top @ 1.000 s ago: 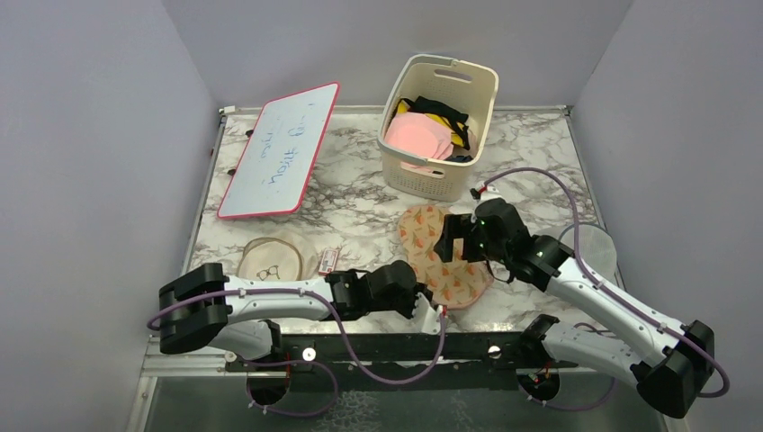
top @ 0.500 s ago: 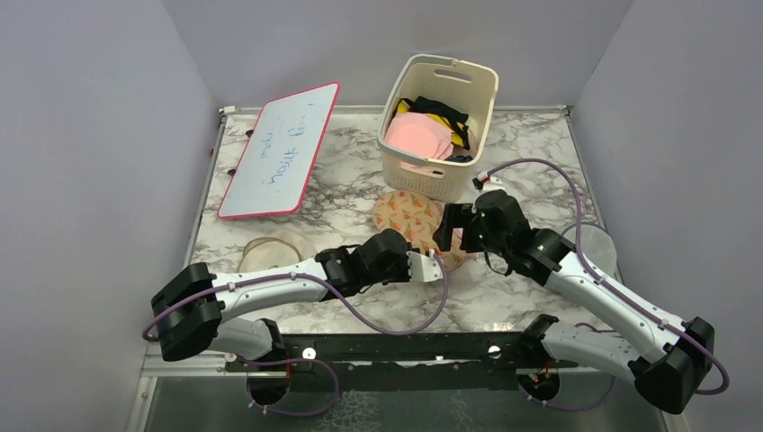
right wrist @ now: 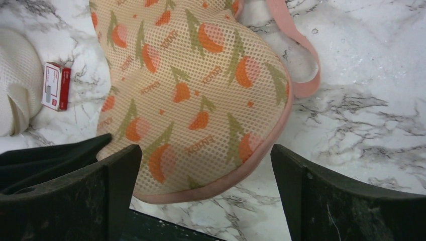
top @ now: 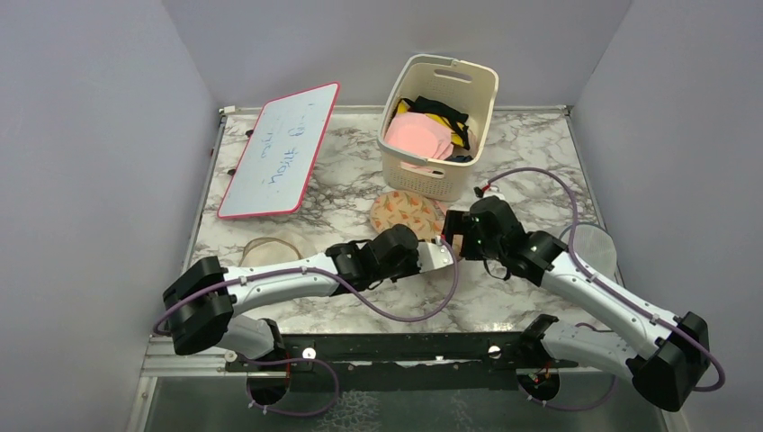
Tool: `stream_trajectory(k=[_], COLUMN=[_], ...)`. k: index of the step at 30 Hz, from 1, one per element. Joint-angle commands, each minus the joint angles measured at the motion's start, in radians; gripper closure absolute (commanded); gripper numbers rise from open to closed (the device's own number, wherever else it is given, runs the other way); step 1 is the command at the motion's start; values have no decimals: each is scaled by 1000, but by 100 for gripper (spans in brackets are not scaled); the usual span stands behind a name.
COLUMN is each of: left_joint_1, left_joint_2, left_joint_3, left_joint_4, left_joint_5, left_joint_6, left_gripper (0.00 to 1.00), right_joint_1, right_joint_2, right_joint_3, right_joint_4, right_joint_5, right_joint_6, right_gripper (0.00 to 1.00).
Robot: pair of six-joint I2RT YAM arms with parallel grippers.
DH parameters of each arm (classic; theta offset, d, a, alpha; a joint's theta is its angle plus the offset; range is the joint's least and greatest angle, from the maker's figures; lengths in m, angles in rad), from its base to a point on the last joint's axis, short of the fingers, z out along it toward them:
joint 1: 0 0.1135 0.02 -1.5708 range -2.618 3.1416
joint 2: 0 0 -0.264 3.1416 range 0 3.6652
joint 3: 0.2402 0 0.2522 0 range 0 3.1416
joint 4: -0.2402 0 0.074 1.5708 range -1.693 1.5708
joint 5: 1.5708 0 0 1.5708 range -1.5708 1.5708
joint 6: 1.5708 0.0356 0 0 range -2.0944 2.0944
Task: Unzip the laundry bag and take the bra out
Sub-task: Pick up the laundry bag at the center of the board, then unzip the laundry bag at the center of the board.
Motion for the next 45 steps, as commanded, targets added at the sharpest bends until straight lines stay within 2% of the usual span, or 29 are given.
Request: stream_trajectory(k=[1,4,7,13,16,18,20,23,26,31,33,35,38,42,45], left_joint_1=[2,2,3,6,12,22,43,80,116,147,156,166,175,183,186], left_joint_2=[53,85,103,138,154,159,160,156,156,148,143,137,128,118,116], left_joint_3=[54,80,87,98,100,100,104,106,114,116,116,114,113,106,105], left_joint_4=[4,-4,18,54,80,93,96,101,106,124,127,130,130,133,137], left_joint_5=[7,17,35,143,176,186,191,199,247,304,312,315,309,294,289], left_joint_6=[-91,-127,-159,-203,-231,-249,-268,-300,-327,-352,-360,-365,-366,-367,-368], left_gripper=[100,100,100,100,100,100,100,100,100,100,100,100,100,100,100], right_joint_1=[-18,-58,-107,-107,-106,-106,-143,-319,-383,-383,-382,-383,-371,-278,-195], right_joint_2=[56,115,170,349,420,429,392,284,171,-18,-103,-161,-172,-130,-90], right_joint_3=[2,-14,-51,0,86,151,167,70,40,-64,-190,-316,-401,-343,-323], right_joint_4=[104,180,307,494,460,384,356,442,385,372,452,588,697,604,621], right_joint_5=[-38,-89,-239,-453,-492,-440,-436,-631,-598,-558,-603,-713,-783,-609,-513], right_joint_6=[54,73,79,9,-23,-55,-73,-67,-150,-214,-211,-160,-94,-180,-199], right_gripper=[0,0,0,3,3,2,0,0,0,0,0,0,13,18,24])
